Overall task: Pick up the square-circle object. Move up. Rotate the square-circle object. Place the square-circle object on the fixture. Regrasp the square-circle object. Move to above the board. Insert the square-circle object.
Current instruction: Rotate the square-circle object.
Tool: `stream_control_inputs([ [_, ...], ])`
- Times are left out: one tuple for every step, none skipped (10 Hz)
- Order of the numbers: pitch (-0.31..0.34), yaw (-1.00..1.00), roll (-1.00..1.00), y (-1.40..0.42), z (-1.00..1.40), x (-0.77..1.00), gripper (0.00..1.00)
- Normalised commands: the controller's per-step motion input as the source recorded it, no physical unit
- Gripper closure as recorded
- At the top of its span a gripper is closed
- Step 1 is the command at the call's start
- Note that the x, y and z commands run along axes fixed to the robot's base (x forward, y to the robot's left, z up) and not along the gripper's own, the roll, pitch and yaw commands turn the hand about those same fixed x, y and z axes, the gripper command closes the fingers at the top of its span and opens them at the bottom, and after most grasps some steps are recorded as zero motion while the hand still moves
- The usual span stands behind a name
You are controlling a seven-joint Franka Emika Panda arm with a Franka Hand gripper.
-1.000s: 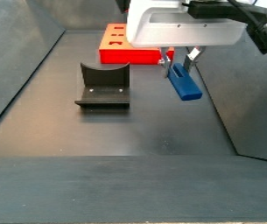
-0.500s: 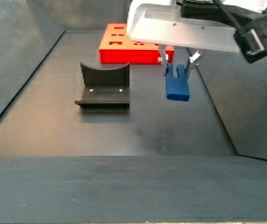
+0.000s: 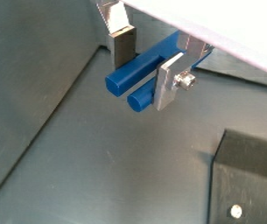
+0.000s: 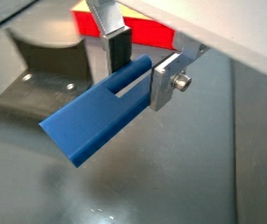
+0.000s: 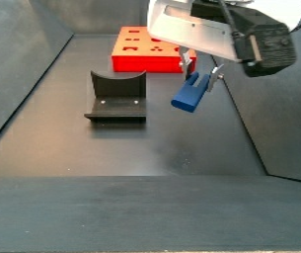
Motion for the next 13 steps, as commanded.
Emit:
stream_control_inputs([
  [-0.003,-1.00,0.00,0.02,-0.01,0.02,1.00],
  [-0.003,-1.00,0.00,0.02,-0.01,0.02,1.00],
  [-0.003,-1.00,0.00,0.02,-0.01,0.02,1.00],
  [-0.003,-1.00,0.00,0.02,-0.01,0.02,1.00],
  [-0.003,-1.00,0.00,0.02,-0.01,0.02,1.00],
  [-0.003,-1.00,0.00,0.02,-0.01,0.02,1.00],
  [-0.003,-1.00,0.00,0.02,-0.01,0.02,1.00],
  [-0.004,-1.00,0.00,0.02,-0.01,0.02,1.00],
  [-0.004,-1.00,0.00,0.02,-0.01,0.02,1.00],
  [-0.004,-1.00,0.00,0.02,-0.01,0.02,1.00],
  [-0.004,-1.00,0.00,0.02,-0.01,0.02,1.00],
  [-0.004,-1.00,0.00,0.02,-0.01,0.02,1.00],
  [-0.004,-1.00,0.00,0.02,-0.01,0.02,1.00],
])
